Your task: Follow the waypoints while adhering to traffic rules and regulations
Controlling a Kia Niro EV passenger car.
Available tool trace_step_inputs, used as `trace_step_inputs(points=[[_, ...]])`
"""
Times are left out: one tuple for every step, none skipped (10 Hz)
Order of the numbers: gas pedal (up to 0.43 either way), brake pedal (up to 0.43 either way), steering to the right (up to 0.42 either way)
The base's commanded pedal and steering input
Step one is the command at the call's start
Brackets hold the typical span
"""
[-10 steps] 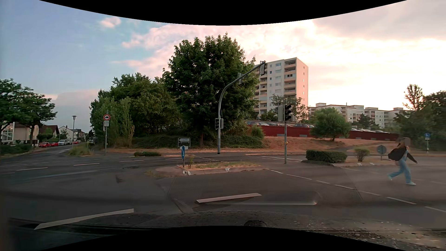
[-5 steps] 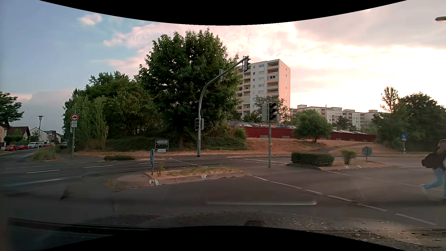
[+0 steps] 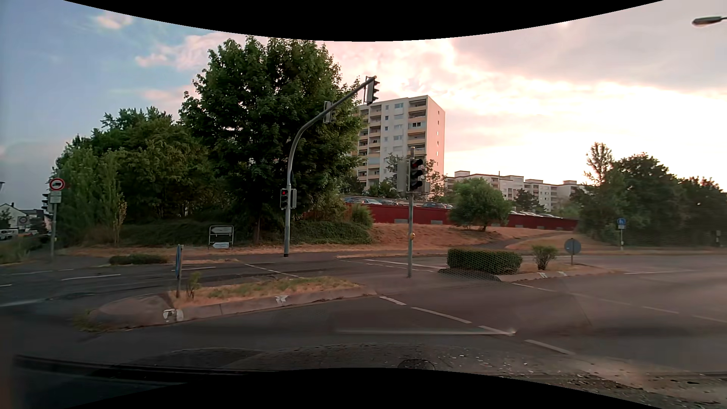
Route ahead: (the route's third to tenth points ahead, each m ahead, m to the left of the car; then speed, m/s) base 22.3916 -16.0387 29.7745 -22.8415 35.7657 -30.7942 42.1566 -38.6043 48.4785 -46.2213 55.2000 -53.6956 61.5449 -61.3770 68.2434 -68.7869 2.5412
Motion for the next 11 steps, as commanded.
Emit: trace_step_inputs(points=[[0.008, 0.0, 0.288], [0.028, 0.0, 0.295], [0.039, 0.0, 0.306], [0.039, 0.0, 0.315], [0.067, 0.0, 0.33], [0.067, 0.0, 0.346], [0.087, 0.0, 0.358], [0.11, 0.0, 0.374], [0.118, 0.0, 0.392], [0.138, 0.0, 0.404], [0.157, 0.0, 0.41]])
